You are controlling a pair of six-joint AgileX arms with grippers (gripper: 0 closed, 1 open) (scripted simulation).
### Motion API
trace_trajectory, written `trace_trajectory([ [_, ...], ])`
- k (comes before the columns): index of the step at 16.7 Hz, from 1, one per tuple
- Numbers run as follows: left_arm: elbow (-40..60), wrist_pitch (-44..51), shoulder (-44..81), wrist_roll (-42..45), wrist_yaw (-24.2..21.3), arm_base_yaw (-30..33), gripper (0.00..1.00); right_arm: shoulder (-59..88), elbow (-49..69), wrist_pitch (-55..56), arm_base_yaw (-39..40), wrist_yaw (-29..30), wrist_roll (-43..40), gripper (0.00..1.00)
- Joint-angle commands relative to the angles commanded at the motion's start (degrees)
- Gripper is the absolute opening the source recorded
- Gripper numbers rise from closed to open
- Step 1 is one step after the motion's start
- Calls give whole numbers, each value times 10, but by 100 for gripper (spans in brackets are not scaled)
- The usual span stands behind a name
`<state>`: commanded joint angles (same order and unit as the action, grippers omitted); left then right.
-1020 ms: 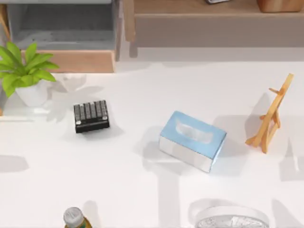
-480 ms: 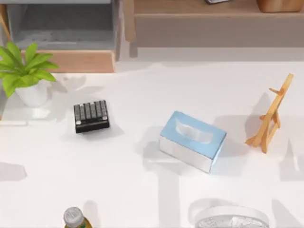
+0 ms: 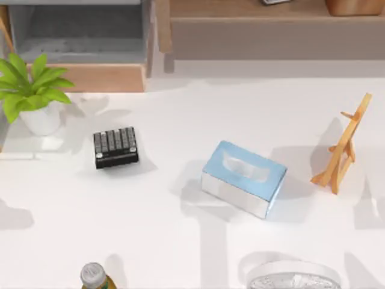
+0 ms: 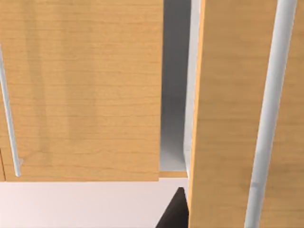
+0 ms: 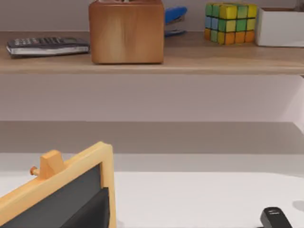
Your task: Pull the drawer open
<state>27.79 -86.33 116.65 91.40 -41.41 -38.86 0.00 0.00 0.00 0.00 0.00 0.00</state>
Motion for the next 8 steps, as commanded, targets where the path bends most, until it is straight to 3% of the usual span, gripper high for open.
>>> trace_trajectory([
  [2,0,0,0,0,0,0,98,0,0,0,0,0,0,100],
  [8,0,0,0,0,0,0,100,0,0,0,0,0,0,100],
])
